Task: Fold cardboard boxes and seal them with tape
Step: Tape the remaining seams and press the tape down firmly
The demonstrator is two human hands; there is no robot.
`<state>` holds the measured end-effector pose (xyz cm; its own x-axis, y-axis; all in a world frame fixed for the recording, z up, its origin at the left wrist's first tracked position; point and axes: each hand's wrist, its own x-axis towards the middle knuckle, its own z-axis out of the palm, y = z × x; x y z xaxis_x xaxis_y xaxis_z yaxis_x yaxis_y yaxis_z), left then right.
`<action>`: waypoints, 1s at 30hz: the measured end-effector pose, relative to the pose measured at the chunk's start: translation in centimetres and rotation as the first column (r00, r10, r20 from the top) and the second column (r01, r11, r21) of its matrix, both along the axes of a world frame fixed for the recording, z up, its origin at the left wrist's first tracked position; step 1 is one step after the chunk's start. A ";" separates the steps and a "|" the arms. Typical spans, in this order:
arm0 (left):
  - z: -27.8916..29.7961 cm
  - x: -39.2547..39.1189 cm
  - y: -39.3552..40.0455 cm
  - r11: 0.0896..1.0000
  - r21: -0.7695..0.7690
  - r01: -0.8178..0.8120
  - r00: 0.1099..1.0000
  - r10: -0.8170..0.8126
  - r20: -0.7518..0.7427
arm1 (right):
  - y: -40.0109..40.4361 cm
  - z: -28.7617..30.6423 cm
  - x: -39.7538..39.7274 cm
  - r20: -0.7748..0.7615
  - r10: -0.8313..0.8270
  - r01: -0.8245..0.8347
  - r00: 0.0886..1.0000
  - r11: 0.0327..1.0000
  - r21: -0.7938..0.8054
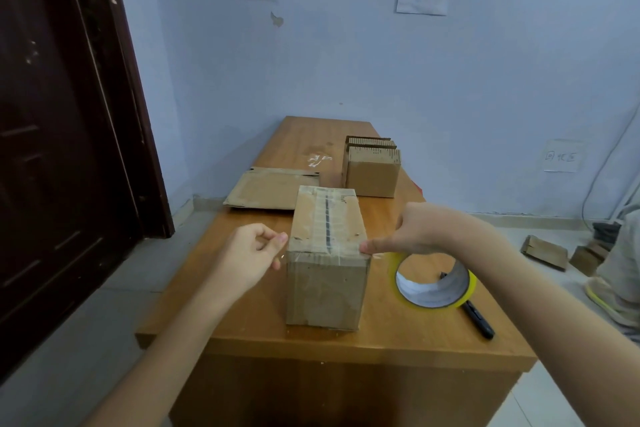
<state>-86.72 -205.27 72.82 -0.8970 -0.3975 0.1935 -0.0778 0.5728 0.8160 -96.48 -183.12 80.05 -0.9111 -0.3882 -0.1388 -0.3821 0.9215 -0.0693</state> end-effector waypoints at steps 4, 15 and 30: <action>-1.0 0.1 0.9 0.994 0.106 0.002 0.997 0.005 -0.072 | -0.7 0.5 -0.4 -0.003 0.008 -0.008 1.000 0.998 0.065; -2.2 0.1 2.3 0.979 0.201 -0.014 0.999 0.023 -0.044 | -0.2 0.0 -0.4 0.169 0.004 -0.007 0.986 1.000 0.021; -2.4 3.2 5.6 0.890 0.432 0.147 0.969 -0.042 -0.243 | -0.7 -0.8 -0.3 0.313 -0.025 0.070 0.949 0.989 -0.133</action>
